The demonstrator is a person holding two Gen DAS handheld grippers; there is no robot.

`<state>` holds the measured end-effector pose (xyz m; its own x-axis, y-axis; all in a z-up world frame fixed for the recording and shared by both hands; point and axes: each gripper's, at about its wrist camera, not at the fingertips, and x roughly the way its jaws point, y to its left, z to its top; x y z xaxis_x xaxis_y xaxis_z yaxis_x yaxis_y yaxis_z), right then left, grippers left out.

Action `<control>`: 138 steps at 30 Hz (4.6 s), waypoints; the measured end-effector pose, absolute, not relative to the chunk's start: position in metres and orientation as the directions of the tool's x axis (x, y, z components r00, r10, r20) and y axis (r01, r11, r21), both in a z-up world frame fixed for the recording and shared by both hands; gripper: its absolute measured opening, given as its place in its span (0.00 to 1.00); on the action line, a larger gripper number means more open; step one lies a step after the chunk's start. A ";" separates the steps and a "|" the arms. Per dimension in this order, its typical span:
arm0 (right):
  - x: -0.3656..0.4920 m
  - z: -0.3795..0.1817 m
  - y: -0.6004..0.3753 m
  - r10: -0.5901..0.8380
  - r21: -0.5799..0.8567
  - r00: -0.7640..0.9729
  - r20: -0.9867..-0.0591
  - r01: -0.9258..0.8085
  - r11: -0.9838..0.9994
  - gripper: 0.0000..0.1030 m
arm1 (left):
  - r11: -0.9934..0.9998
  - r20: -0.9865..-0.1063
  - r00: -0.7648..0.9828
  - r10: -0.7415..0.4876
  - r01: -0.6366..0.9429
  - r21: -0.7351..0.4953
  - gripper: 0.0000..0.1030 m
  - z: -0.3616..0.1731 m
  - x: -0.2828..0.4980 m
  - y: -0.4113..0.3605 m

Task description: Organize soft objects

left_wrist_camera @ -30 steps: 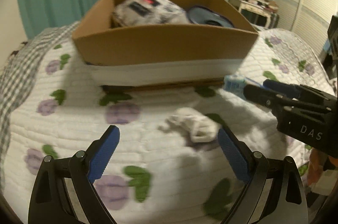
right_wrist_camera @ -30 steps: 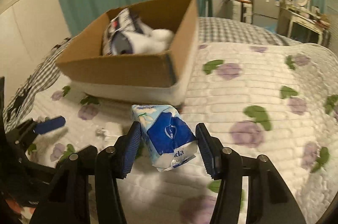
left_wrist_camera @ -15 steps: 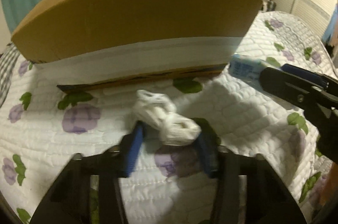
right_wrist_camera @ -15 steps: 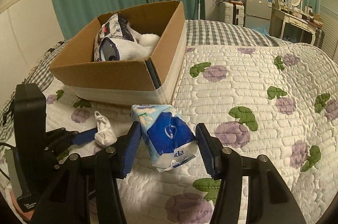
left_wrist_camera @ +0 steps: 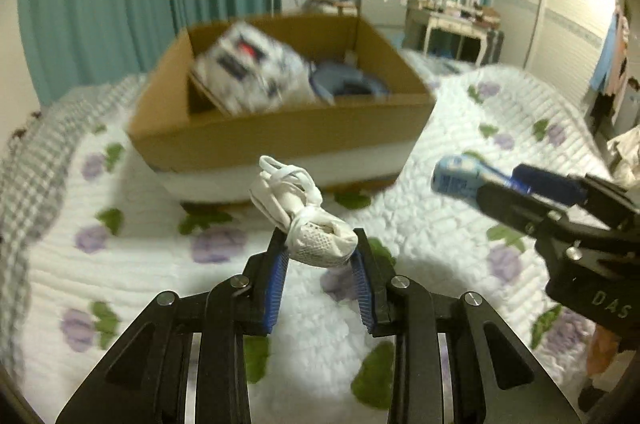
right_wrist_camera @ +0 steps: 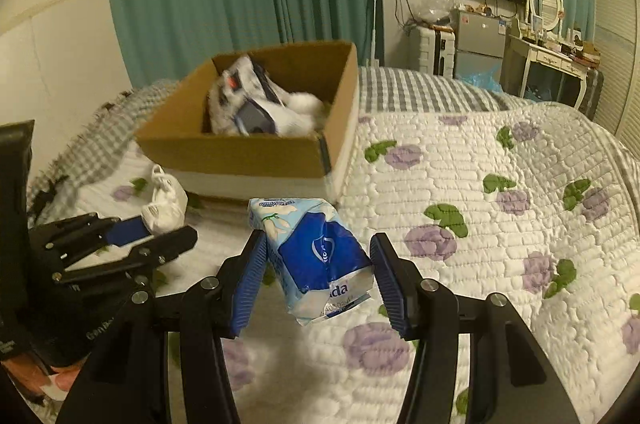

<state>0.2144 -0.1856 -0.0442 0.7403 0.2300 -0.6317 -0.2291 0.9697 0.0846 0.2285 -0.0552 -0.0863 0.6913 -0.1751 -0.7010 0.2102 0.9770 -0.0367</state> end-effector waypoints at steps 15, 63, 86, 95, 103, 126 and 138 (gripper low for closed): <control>0.242 0.062 -0.149 0.249 0.021 0.841 -0.479 -0.273 0.962 0.51 | 0.972 -0.511 0.846 -0.152 0.222 0.079 0.29 0.034 0.223 -0.030; 0.144 0.188 -0.133 0.248 -0.045 0.936 -0.250 -0.267 0.963 1.00 | 0.996 -0.023 0.997 -0.074 0.075 0.036 0.92 0.163 0.131 0.042; 0.183 0.030 -0.133 0.220 0.050 0.921 -0.323 -0.216 0.975 1.00 | 0.998 -0.221 0.974 0.045 -0.036 0.042 0.92 0.025 0.153 0.051; 0.188 0.024 -0.139 0.207 0.067 0.914 -0.349 -0.196 0.978 1.00 | 1.000 -0.270 0.963 0.014 -0.010 0.016 0.92 0.008 0.162 0.047; 0.182 0.024 -0.136 0.211 0.072 0.914 -0.347 -0.199 0.977 1.00 | 1.000 -0.282 0.959 -0.002 0.006 0.013 0.92 0.009 0.163 0.046; 0.183 0.022 -0.127 0.205 0.075 0.909 -0.362 -0.191 0.979 1.00 | 0.998 -0.300 0.952 -0.057 0.059 -0.002 0.92 0.004 0.162 0.047; 0.183 0.020 -0.128 0.202 0.074 0.909 -0.363 -0.188 0.979 1.00 | 0.998 -0.297 0.954 -0.053 0.058 0.009 0.92 0.005 0.161 0.046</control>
